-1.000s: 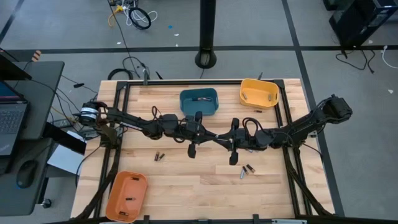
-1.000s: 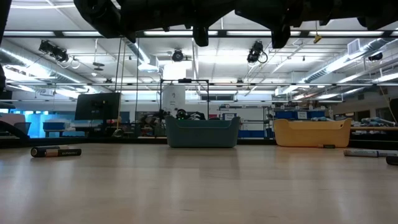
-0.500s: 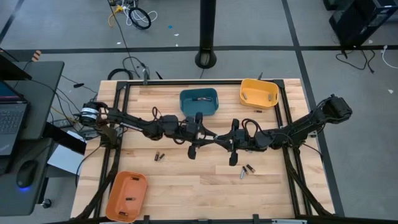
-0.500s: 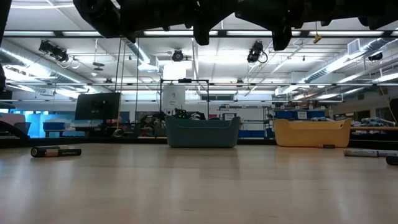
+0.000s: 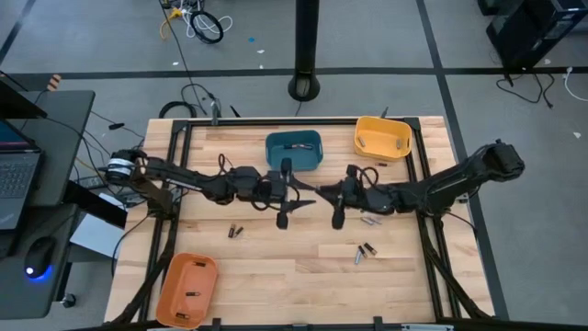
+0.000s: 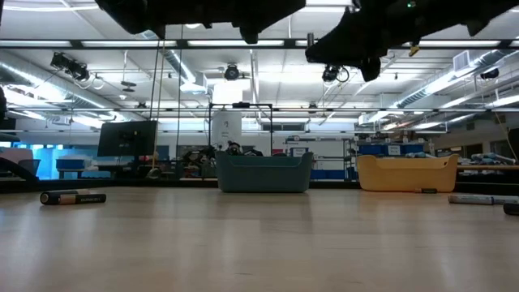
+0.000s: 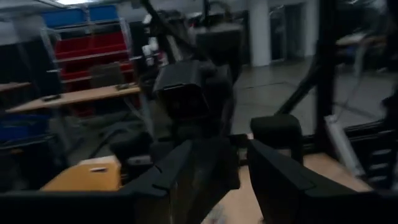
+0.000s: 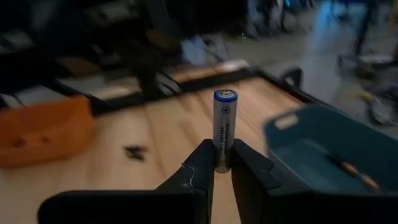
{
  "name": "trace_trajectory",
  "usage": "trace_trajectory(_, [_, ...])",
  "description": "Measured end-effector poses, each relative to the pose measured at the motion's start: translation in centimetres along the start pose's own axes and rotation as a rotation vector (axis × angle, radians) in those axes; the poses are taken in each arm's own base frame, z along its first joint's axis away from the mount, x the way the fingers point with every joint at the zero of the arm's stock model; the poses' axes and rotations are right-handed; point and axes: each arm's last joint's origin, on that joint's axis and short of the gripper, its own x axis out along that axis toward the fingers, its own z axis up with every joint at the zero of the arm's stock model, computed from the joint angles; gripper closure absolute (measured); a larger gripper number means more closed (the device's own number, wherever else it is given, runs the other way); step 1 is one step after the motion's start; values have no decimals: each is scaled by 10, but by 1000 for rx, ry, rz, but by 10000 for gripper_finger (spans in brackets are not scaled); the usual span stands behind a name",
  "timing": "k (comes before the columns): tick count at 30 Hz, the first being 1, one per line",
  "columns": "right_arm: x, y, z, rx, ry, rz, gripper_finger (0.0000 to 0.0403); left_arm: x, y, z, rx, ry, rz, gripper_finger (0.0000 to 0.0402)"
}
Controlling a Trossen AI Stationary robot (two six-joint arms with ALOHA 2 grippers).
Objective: Sort batteries
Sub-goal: Put the white battery into the yellow bin
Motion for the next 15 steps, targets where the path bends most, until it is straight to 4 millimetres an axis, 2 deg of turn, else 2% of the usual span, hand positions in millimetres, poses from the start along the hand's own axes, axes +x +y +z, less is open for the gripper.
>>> trace_trajectory(5, [4, -20, 23, -56, 150, -124, 352, -6, 2, 5, 18, 43, 21, 243])
trace_trajectory(8, [3, -38, 38, -63, 274, -226, 352, -6, 1, 4, 31, 64, 16, 243])
trace_trajectory(12, [-2, -78, 50, 16, 483, -444, 352, -9, 4, -3, 68, 98, 40, 243])
trace_trajectory(15, [-7, -113, 51, 79, 606, -586, 352, -12, 7, -9, 67, 115, 61, 243])
